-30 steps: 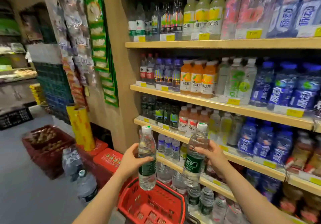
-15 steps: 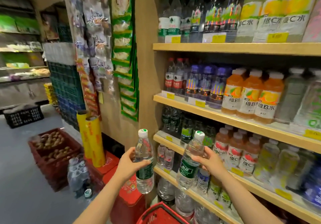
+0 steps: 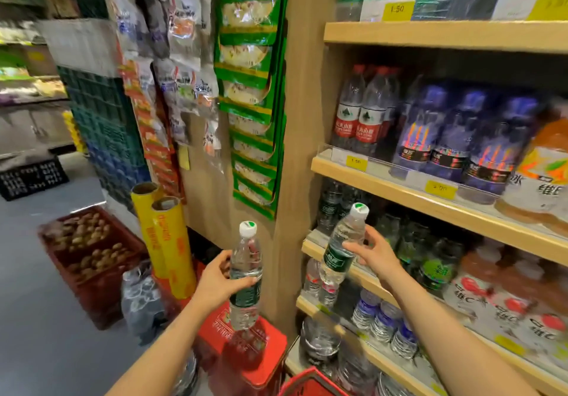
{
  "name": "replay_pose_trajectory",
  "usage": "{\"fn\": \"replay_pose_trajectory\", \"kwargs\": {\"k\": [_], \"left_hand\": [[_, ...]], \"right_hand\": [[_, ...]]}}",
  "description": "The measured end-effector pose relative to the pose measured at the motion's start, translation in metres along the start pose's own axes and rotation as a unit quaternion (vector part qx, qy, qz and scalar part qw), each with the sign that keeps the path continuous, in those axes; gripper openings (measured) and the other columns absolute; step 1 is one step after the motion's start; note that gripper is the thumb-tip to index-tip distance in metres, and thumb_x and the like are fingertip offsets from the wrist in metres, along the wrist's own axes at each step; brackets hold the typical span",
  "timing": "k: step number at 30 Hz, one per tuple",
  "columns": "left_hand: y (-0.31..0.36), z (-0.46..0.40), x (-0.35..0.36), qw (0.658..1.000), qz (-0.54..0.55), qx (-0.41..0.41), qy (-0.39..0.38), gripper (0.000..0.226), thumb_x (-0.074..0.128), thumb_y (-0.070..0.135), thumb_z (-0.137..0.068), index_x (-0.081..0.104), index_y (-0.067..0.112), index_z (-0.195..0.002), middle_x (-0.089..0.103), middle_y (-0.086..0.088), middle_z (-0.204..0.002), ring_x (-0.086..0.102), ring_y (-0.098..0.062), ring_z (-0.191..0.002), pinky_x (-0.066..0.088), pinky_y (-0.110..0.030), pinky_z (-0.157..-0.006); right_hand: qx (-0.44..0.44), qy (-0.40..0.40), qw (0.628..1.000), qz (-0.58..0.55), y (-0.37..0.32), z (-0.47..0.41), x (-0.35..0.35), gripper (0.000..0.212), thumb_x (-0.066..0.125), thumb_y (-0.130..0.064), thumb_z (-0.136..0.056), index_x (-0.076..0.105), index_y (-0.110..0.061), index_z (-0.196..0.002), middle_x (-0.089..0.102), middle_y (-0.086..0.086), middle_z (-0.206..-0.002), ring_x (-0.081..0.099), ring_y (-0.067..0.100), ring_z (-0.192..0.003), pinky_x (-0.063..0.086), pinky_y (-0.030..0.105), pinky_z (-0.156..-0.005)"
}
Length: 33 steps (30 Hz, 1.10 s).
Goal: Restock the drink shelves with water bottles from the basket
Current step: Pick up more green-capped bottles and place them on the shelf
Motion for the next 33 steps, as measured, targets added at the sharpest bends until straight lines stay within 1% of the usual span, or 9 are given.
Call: {"fn": "replay_pose_trajectory", "kwargs": {"k": [3,6,9,14,19,22,25,28,33], "left_hand": [[-0.010,-0.031,-0.013,1.000,-0.002,0.002,-0.027,0.073,0.090,0.051,-0.038,0.062,0.025,-0.100,0.071,-0.005,-0.103,0.067,-0.019,-0.098,0.053,-0.044,-0.089],[-0.019,-0.055,-0.018,0.999,0.002,0.002,-0.034,0.080,0.089,0.057,-0.035,0.061,0.023,-0.102,0.071,-0.005,-0.103,0.068,-0.018,-0.097,0.054,-0.041,-0.087],[-0.031,-0.071,-0.023,1.000,0.005,0.008,-0.029,0.084,0.087,0.061,-0.032,0.060,0.022,-0.102,0.071,-0.003,-0.102,0.068,-0.017,-0.097,0.054,-0.039,-0.086],[-0.054,-0.090,-0.024,1.000,0.012,0.009,0.000,0.077,0.087,0.058,-0.035,0.061,0.026,-0.100,0.072,-0.003,-0.102,0.068,-0.017,-0.097,0.054,-0.041,-0.086],[-0.079,-0.106,-0.023,1.000,0.018,0.004,0.025,0.072,0.086,0.061,-0.034,0.061,0.031,-0.095,0.071,-0.001,-0.101,0.067,-0.016,-0.097,0.054,-0.038,-0.085],[-0.090,-0.109,-0.021,0.999,0.024,0.001,0.022,0.063,0.088,0.055,-0.037,0.063,0.037,-0.092,0.072,-0.001,-0.100,0.068,-0.016,-0.096,0.054,-0.034,-0.080],[-0.095,-0.112,-0.021,0.999,0.028,0.000,0.018,0.064,0.089,0.051,-0.036,0.063,0.035,-0.093,0.072,0.001,-0.099,0.069,-0.015,-0.093,0.054,-0.030,-0.077],[-0.097,-0.115,-0.019,1.000,0.015,-0.001,0.008,0.067,0.088,0.041,-0.039,0.062,0.027,-0.099,0.073,0.004,-0.098,0.069,-0.014,-0.091,0.055,-0.031,-0.077],[-0.099,-0.124,-0.017,1.000,0.004,0.006,0.013,0.063,0.084,0.035,-0.044,0.061,0.023,-0.101,0.073,0.004,-0.097,0.069,-0.012,-0.091,0.055,-0.023,-0.071]], "right_hand": [[0.002,0.030,1.000,0.006,-0.002,-0.027,0.011,0.056,0.069,-0.008,-0.080,0.046,-0.017,-0.130,0.057,0.002,-0.125,0.060,0.010,-0.097,0.048,0.016,-0.066],[-0.012,0.049,0.999,0.017,-0.003,-0.053,0.019,0.062,0.071,-0.011,-0.079,0.043,-0.018,-0.133,0.053,-0.002,-0.127,0.051,0.018,-0.118,0.043,0.028,-0.088],[-0.035,0.069,0.996,0.047,-0.006,-0.078,0.030,0.062,0.070,-0.009,-0.079,0.042,-0.016,-0.134,0.052,-0.004,-0.121,0.050,0.013,-0.112,0.039,0.027,-0.091],[-0.059,0.084,0.991,0.088,0.012,-0.122,0.041,0.066,0.073,-0.016,-0.077,0.041,-0.017,-0.136,0.051,0.003,-0.133,0.050,0.017,-0.120,0.041,0.036,-0.103],[-0.030,0.088,0.990,0.105,0.029,-0.161,0.048,0.069,0.073,-0.026,-0.078,0.040,-0.013,-0.137,0.051,-0.002,-0.126,0.047,0.014,-0.119,0.039,0.033,-0.102],[0.015,0.100,0.987,0.121,0.054,-0.176,0.045,0.074,0.073,-0.043,-0.073,0.044,-0.009,-0.132,0.052,0.003,-0.129,0.050,0.023,-0.120,0.042,0.033,-0.094],[0.051,0.125,0.983,0.124,0.065,-0.184,0.043,0.068,0.064,-0.040,-0.083,0.041,-0.003,-0.134,0.052,0.010,-0.129,0.048,0.030,-0.122,0.038,0.031,-0.090],[0.027,0.128,0.985,0.112,0.067,-0.190,0.047,0.065,0.058,-0.042,-0.087,0.031,-0.019,-0.142,0.047,0.011,-0.139,0.046,0.030,-0.126,0.039,0.035,-0.097],[0.046,0.183,0.978,0.092,0.076,-0.199,0.044,0.061,0.053,-0.045,-0.089,0.033,-0.020,-0.141,0.058,0.014,-0.122,0.057,0.029,-0.101,0.043,0.029,-0.079]]}}
Point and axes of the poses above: each hand's wrist, its own z-axis away from the middle knuckle, its own x-axis out of the palm, y = z × x, the point moved 7 cm from there along -z, towards the middle knuckle
